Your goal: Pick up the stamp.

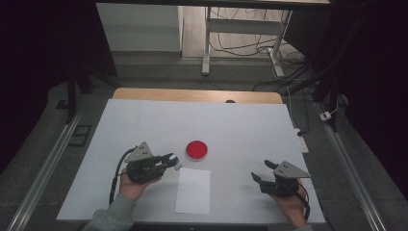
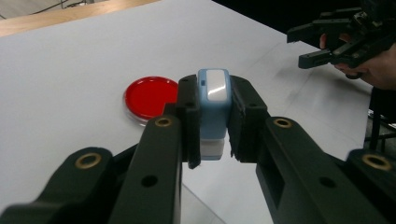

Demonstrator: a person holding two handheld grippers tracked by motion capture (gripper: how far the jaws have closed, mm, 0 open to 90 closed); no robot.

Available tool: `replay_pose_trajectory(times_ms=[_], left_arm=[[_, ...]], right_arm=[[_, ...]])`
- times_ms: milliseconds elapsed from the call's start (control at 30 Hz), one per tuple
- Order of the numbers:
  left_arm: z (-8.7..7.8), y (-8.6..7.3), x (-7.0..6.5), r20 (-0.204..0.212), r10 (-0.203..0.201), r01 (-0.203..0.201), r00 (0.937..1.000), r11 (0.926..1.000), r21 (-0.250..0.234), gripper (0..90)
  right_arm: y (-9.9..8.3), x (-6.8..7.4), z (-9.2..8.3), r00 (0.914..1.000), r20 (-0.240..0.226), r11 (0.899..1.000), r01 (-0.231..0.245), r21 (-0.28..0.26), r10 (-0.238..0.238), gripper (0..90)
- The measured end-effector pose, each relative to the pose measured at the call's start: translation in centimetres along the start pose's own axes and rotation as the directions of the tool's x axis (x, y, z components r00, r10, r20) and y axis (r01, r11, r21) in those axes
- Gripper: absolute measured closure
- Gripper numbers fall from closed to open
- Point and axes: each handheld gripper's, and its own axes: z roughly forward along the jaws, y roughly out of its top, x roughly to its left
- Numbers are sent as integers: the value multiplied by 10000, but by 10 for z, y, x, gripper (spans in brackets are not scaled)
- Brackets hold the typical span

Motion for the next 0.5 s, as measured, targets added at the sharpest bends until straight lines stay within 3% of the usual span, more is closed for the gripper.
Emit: replay_pose_trajectory(times_ms=[300, 500], left_arm=[[11, 3, -11, 395, 122, -126, 9991, 9999, 93, 758], [15, 2, -14, 447, 136, -144, 9989, 9998, 160, 758]], right_arm=[[0, 0, 0, 10000, -14, 10000, -15, -20, 15, 299], [0, 0, 0, 10000, -12, 10000, -14, -17, 14, 299]])
